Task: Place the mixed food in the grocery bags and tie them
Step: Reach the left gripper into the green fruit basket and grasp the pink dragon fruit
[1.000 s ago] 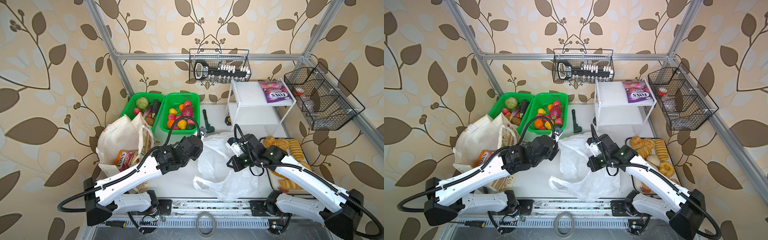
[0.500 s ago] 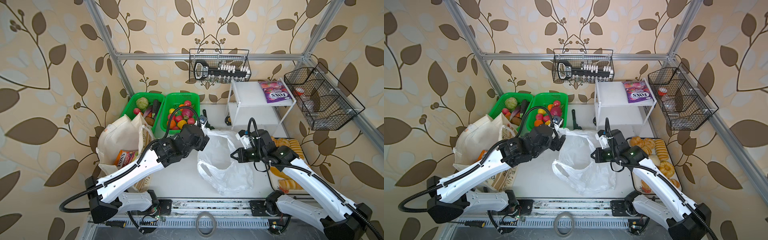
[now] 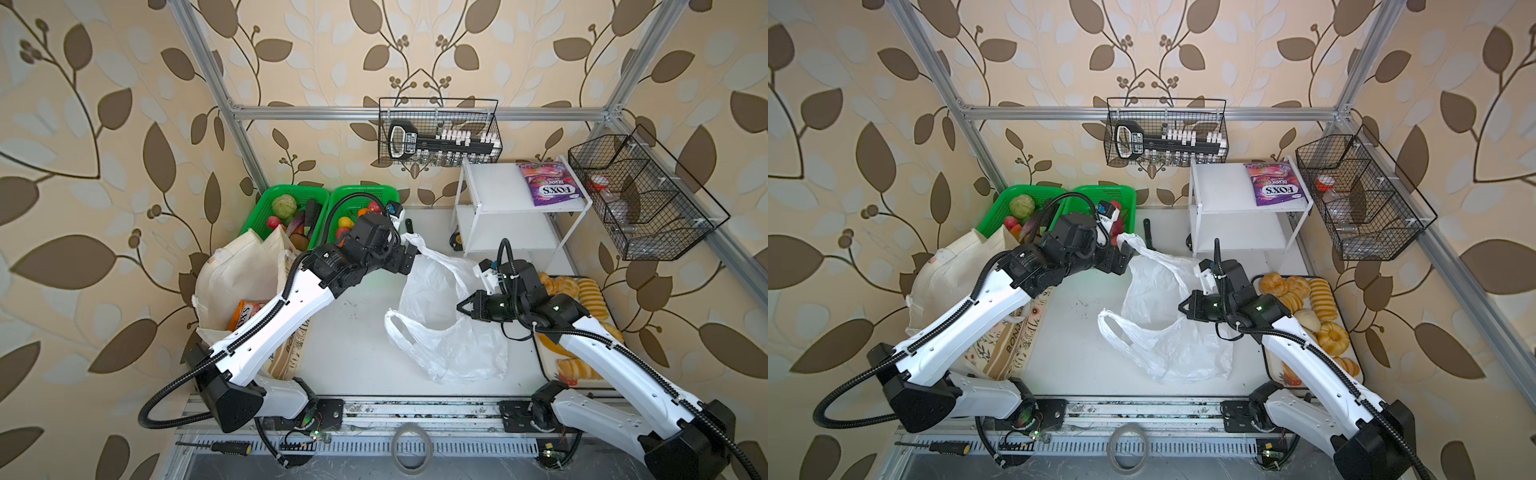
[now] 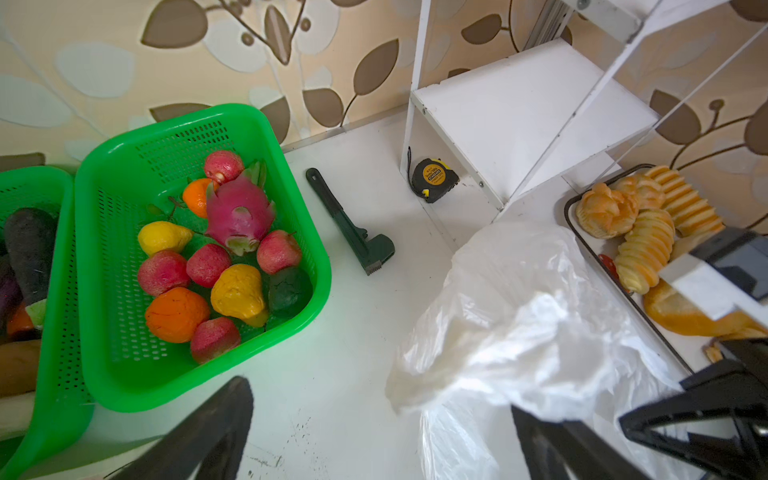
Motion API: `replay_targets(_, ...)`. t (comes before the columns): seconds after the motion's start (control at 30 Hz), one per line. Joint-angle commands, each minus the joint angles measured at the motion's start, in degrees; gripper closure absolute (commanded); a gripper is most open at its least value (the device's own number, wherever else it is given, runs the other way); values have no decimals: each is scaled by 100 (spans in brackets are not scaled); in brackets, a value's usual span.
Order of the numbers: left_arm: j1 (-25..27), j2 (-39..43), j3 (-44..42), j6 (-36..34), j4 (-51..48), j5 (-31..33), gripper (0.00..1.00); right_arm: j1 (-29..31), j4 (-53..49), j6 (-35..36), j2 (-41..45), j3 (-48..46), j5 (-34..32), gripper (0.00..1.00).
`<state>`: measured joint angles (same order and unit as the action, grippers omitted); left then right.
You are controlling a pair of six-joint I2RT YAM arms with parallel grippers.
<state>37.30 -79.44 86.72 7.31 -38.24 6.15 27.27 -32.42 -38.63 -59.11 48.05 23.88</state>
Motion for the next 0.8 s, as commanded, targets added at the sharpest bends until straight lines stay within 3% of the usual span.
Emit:
replay_targets(0.0, -359, -554, 768, 302, -366, -488, 6, 8, 182, -82, -115, -66, 259, 100)
replay_targets(0.1, -385, -845, 922, 281, -287, -460, 8, 221, 69, 305, -107, 92, 682, 100)
replay_targets(0.23, -385, -1065, 850, 264, 27, -1348, 11, 396, -15, 699, -69, 203, 960, 100)
replay_targets(0.33, -381, -1253, 884, 311, -47, -1586, 14, 306, -23, 929, -18, 242, 1142, 100)
replay_targets(0.53, -379, -1051, 995, 339, -268, -1661, 9, -607, -218, 416, 7, 19, 594, 100)
replay_targets(0.63, -374, -631, 755, 342, -105, -1789, 2, -859, -40, 172, 87, -153, 461, 100)
replay_targets(0.77, -377, -37, 474, 291, -51, -2173, 1, -991, 369, -108, 174, -359, 479, 100)
